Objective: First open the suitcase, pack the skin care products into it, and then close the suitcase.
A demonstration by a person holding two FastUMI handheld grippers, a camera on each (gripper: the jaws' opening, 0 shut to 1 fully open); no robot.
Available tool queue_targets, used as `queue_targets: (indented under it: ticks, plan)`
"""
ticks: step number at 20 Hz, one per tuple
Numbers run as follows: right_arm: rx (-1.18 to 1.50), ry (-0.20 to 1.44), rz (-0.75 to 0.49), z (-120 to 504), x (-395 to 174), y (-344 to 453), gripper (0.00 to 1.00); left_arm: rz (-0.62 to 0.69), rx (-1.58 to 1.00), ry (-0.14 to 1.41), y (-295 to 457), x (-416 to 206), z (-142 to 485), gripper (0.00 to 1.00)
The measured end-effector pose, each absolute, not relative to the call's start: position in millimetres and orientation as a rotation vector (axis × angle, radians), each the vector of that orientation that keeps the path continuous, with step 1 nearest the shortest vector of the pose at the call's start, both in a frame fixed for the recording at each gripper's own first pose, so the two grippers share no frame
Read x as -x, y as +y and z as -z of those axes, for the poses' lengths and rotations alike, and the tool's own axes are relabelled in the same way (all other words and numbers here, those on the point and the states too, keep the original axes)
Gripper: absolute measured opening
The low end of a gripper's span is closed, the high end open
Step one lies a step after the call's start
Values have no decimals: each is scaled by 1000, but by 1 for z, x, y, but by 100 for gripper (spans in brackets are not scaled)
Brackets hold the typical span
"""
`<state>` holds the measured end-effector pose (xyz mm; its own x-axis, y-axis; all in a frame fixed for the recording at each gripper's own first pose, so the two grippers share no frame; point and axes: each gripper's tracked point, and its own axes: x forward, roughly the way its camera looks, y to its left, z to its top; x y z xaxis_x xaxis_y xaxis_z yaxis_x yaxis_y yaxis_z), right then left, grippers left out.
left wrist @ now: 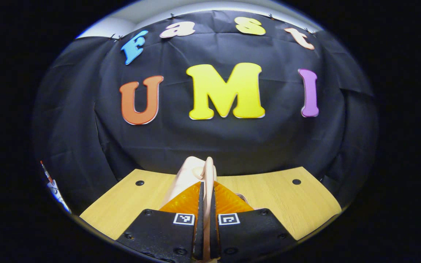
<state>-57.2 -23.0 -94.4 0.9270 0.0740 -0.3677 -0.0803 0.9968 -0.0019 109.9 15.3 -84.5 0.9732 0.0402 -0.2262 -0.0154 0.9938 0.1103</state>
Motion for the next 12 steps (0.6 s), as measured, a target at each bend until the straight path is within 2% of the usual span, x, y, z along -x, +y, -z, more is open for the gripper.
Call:
queue_targets:
  ticks: [3,7,12]
  plan:
    - [35,392,-42,98,62,-54,72,38,-144,309,-42,-115,135,10]
    - [27,423,20,105,65,-95,72,59,-212,412,-90,-122,196,11]
    - [34,475,74,119,68,-131,72,59,-284,485,-95,-131,240,11]
